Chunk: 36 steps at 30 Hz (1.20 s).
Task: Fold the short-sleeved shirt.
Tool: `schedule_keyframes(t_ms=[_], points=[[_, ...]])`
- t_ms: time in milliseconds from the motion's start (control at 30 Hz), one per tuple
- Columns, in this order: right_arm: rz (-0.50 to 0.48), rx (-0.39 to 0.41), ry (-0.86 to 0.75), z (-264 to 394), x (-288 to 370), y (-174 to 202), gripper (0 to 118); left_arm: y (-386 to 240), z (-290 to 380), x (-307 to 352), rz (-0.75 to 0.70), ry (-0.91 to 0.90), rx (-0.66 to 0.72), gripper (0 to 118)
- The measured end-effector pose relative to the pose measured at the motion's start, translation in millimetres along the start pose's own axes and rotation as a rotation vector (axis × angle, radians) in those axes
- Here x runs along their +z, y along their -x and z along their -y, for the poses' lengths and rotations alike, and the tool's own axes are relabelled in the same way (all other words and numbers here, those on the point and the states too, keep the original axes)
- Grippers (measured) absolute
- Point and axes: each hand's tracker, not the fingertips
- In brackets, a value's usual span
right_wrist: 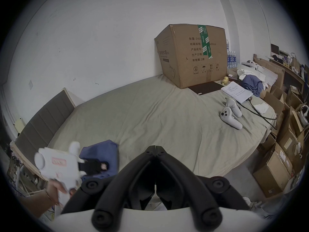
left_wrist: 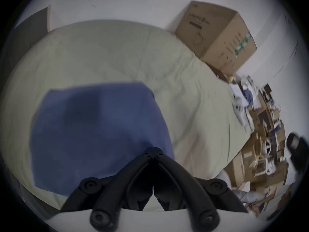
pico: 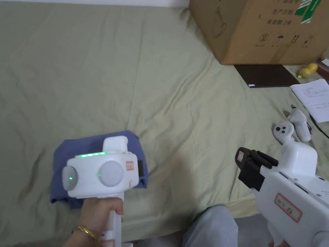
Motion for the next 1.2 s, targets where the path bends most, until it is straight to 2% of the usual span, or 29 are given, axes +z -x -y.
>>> schedule_keyframes(t_ms=[67, 133, 167, 300, 400, 467, 533, 633, 700, 800, 867, 1000, 1067, 1133, 1200], points=[[0.001, -0.005, 0.007, 1, 0, 1, 0, -11, 12, -22, -0.054, 0.064, -0.111, 0], [0.006, -0.002, 0.008, 1, 1, 3, 0, -13, 22, -41, -0.083, 0.132, -0.128, 0], [0.007, 0.001, 0.009, 0, 2, 5, 0, -10, 22, -37, -0.078, 0.075, -0.115, 0], [-0.006, 0.029, -0.003, -5, 5, 16, 0, 2, 5, -7, 0.031, 0.066, -0.014, 0], [-0.024, 0.099, -0.029, -12, 8, 37, 0, 11, -8, 49, 0.098, -0.145, -0.025, 0], [-0.065, 0.143, -0.061, -17, 10, 58, 0, 19, -14, 91, -0.03, -0.343, -0.104, 0], [-0.112, 0.188, -0.088, -21, 7, 78, 0, 30, -16, 120, -0.116, -0.483, -0.11, 0], [-0.155, 0.252, -0.133, -22, -10, 115, 0, 46, -10, 155, -0.327, -0.681, -0.144, 0], [-0.201, 0.245, -0.128, -19, -32, 138, 0, 56, -2, 171, -0.432, -0.756, -0.188, 0], [-0.255, 0.223, -0.058, -8, -70, 171, 0, 72, 9, 188, -0.45, -0.754, -0.184, 0], [-0.252, 0.257, -0.019, 7, -94, 191, 0, 81, 15, 198, -0.445, -0.751, -0.163, 0], [-0.201, 0.302, 0.192, 54, -163, 214, 0, 103, 27, 209, -0.451, -0.741, -0.096, 0], [-0.156, 0.321, 0.275, 79, -190, 215, 0, 112, 31, 210, -0.45, -0.727, -0.071, 0], [-0.059, 0.392, 0.337, 105, -208, 216, 0, 122, 33, 208, -0.456, -0.712, -0.032, 0], [-0.068, 0.388, 0.332, 122, -212, 215, 0, 129, 32, 204, -0.448, -0.7, -0.002, 0]])
